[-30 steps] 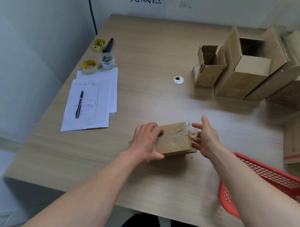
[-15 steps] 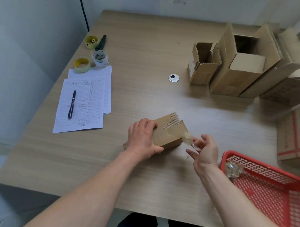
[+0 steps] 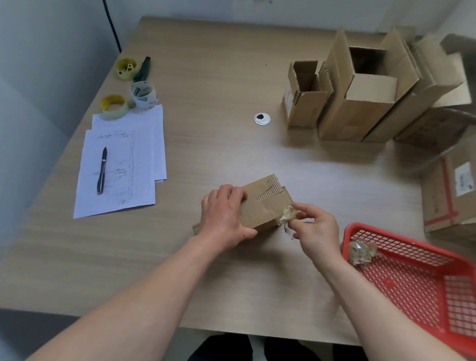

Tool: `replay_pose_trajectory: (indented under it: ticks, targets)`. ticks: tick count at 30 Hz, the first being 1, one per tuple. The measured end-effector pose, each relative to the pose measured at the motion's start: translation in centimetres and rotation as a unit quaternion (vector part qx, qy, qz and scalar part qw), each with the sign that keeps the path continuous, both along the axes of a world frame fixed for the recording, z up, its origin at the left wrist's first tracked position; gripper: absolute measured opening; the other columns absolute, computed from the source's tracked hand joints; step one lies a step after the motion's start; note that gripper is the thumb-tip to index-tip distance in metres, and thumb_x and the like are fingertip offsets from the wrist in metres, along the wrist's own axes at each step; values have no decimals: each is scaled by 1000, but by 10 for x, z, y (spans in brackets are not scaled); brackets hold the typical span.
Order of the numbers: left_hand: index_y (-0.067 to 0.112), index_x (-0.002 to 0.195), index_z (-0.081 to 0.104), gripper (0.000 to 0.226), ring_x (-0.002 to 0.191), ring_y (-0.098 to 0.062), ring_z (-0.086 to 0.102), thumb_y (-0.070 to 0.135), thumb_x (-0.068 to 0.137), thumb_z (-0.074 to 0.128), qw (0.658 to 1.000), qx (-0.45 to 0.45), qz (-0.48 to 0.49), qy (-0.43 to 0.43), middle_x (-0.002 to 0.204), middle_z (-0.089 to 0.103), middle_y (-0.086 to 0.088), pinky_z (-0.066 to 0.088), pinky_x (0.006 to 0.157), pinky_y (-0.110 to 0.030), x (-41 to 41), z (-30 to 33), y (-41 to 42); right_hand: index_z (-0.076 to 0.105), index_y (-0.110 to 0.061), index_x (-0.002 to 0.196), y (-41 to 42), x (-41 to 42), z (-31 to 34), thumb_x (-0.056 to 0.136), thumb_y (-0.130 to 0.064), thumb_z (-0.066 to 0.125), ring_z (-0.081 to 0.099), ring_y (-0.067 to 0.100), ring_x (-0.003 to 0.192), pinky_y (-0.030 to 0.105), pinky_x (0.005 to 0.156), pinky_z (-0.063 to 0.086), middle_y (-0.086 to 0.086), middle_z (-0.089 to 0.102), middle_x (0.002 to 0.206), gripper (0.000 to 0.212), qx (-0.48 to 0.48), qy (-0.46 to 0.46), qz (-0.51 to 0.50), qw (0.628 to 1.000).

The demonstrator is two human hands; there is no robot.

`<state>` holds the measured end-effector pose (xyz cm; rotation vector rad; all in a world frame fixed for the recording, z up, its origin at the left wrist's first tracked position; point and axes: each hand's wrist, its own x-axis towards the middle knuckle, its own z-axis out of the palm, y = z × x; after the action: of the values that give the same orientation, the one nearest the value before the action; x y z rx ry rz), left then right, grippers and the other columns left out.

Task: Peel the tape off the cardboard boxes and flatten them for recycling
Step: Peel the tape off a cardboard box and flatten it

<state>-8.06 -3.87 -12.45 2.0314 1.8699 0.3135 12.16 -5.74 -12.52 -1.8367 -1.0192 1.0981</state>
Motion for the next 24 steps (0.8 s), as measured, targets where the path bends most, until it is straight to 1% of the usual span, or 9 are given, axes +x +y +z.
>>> replay_pose_trajectory:
  ticks: [2,4,6,8,10,12,15,18,24]
  targets:
    - [30,119,50,81,110,-21,45,55,51,86,1000,-1,0,-2,121,46,6,30,98,-33,1,0,-2,74,-20,80,-6,0,-2,75,6,71,63,17,60,42,68,56,-3,69,70,26,6,15,-39,999]
    - [30,118,50,80,111,-21,45,54,51,86,1000,-6,7,-8,121,47,6,31,99,-34,3,1,-3,70,-15,71,-13,1,-6,74,4,73,65,21,63,39,65,54,5,71,67,20,5,41,-87,995]
    - [31,117,49,80,111,-21,45,54,51,85,1000,-19,8,-13,120,47,6,31,99,-34,8,3,-3,67,-13,70,-19,2,-11,72,6,71,64,25,66,39,66,52,7,68,64,19,-7,69,-134,988]
    - [31,117,49,79,112,-21,44,54,51,85,999,-30,11,-16,121,47,6,30,99,-33,14,5,-4,65,-9,71,-24,3,-12,72,11,67,62,25,70,45,74,56,8,65,68,20,-11,120,-164,979]
    - [31,117,48,77,113,-21,44,53,53,85,999,-37,21,-22,121,46,6,29,99,-32,21,7,-6,63,-4,76,-27,6,-5,80,11,63,62,23,76,46,83,56,10,63,75,16,-12,229,-181,956]
    - [31,117,48,76,113,-21,45,52,54,86,998,-43,29,-30,120,47,6,30,98,-32,28,8,-8,62,-4,79,-29,13,0,88,2,61,63,24,80,43,82,56,10,63,77,11,-16,301,-189,935]
    - [29,118,49,78,114,-21,47,52,54,88,997,-59,28,-37,119,49,5,32,100,-35,41,11,-10,62,-11,72,-33,26,-4,87,-12,73,63,19,74,38,72,54,6,64,75,18,-48,183,-149,971]
    - [30,118,48,78,114,-21,47,53,55,88,996,-74,24,-44,120,49,4,33,100,-35,53,14,-14,63,-13,70,-38,38,-5,81,-2,74,58,20,71,36,66,49,5,64,71,19,-73,94,-133,984]
    - [29,118,48,78,114,-20,47,50,55,88,996,-78,31,-38,121,48,5,32,98,-34,62,17,-22,56,-11,82,-28,56,6,85,16,55,61,25,78,28,56,55,16,59,91,27,-45,243,-269,931]
